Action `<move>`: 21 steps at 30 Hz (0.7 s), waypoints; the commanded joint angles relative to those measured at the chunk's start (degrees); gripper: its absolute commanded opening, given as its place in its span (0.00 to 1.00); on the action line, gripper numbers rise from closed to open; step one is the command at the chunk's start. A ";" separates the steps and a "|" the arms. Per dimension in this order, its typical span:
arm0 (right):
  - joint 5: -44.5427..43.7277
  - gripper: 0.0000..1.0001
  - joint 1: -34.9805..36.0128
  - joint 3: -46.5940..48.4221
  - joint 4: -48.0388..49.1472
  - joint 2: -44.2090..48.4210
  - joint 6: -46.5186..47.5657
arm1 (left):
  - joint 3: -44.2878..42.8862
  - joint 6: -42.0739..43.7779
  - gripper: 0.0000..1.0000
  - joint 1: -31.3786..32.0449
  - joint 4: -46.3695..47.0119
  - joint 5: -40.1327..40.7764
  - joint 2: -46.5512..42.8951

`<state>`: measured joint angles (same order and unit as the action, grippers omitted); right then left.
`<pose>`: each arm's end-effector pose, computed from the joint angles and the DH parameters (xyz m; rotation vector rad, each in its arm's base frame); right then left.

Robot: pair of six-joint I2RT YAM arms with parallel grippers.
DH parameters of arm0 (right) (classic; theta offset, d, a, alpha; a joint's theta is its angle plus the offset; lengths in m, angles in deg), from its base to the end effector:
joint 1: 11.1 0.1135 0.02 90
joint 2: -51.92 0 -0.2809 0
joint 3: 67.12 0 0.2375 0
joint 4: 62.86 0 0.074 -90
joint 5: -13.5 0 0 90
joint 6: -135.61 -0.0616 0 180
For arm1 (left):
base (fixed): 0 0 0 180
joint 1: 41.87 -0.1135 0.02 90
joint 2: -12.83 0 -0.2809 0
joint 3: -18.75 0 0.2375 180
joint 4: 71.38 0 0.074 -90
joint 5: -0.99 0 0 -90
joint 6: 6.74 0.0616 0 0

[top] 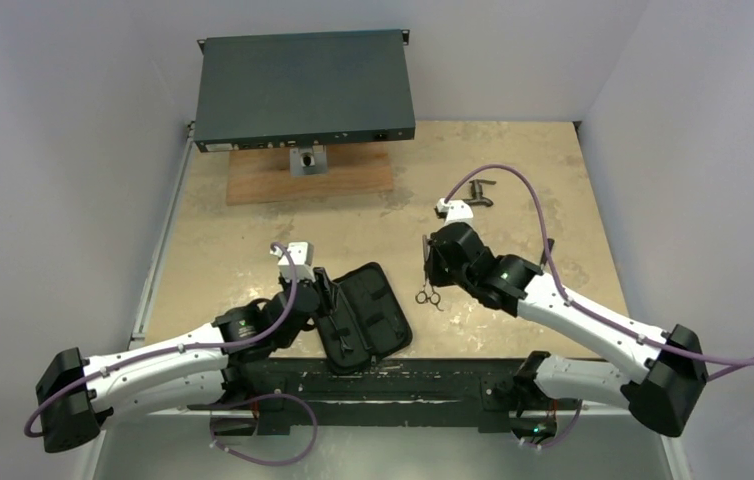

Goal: Sort the hair-cutting tools
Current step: Pick up the scissors from the center of the board.

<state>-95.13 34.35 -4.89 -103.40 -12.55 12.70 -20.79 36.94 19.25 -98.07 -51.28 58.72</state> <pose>0.1778 0.1525 0.2678 -0.0868 2.2916 0.3408 0.1119 -0.1249 0.2220 -0.1109 2.0463 -0.4738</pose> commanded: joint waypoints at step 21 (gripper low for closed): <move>6.95 0.00 27.46 15.59 -18.37 -13.80 -3.20 | 0.01 -2.96 0.42 -0.35 -0.78 2.12 -1.42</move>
<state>-90.43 61.69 7.87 -118.64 -25.64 10.58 -21.16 35.80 19.25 -98.92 -50.95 58.92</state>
